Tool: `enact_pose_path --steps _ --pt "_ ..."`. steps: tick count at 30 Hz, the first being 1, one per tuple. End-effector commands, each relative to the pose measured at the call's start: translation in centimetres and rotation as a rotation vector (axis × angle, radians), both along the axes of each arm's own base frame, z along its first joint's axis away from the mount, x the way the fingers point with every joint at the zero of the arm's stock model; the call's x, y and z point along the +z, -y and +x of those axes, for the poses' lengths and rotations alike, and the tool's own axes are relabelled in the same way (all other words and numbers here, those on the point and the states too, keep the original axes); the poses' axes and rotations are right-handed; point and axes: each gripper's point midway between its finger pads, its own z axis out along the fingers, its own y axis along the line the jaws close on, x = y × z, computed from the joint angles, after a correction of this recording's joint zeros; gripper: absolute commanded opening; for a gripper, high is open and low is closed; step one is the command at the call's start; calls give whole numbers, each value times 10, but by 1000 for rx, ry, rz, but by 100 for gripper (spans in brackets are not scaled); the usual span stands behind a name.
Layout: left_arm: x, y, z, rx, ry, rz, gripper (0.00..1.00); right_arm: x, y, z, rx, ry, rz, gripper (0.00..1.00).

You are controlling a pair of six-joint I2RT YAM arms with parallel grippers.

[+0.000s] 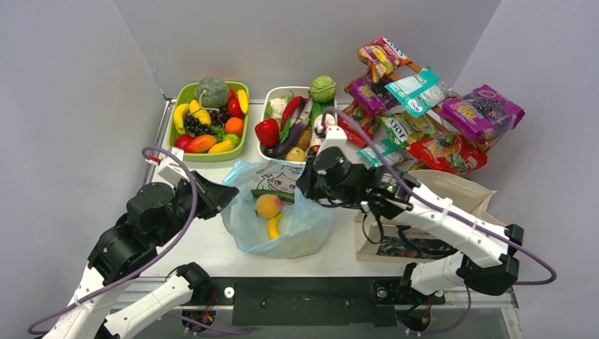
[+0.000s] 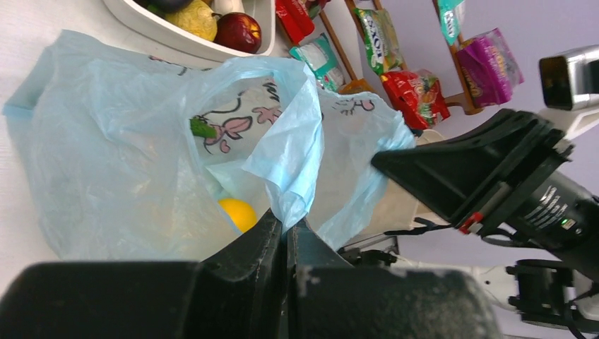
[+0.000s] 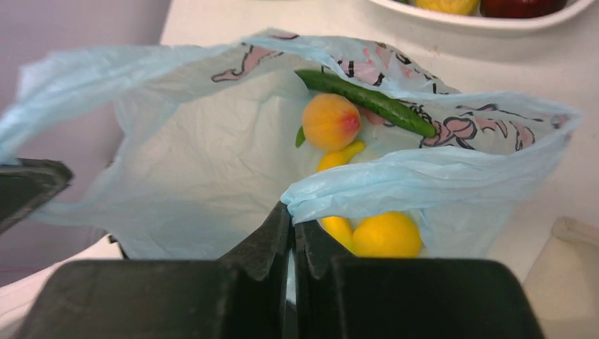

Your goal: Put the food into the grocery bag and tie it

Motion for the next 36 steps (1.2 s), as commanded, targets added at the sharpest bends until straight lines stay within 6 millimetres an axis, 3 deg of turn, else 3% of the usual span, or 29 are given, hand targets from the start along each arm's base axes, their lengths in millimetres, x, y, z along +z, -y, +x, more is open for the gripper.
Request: enact_pose_path --steps 1,9,12,17,22,32,36 --pt "38 2 -9 -4 26 -156 0 74 4 0 132 104 160 0" --pt "76 12 -20 -43 9 -318 0 127 2 -5 289 160 267 0" --pt "76 12 -19 -41 14 -314 0 137 8 -3 307 179 289 0" --pt "55 24 -19 -89 -27 -307 0 114 -8 -20 460 132 315 0" --pt "47 37 -25 -174 -37 -282 5 85 -33 -56 720 30 381 0" --pt "50 23 -44 -275 -7 -40 35 97 -49 -79 952 54 428 0" --pt "55 12 -54 -300 19 41 44 93 -54 -84 1018 29 434 0"
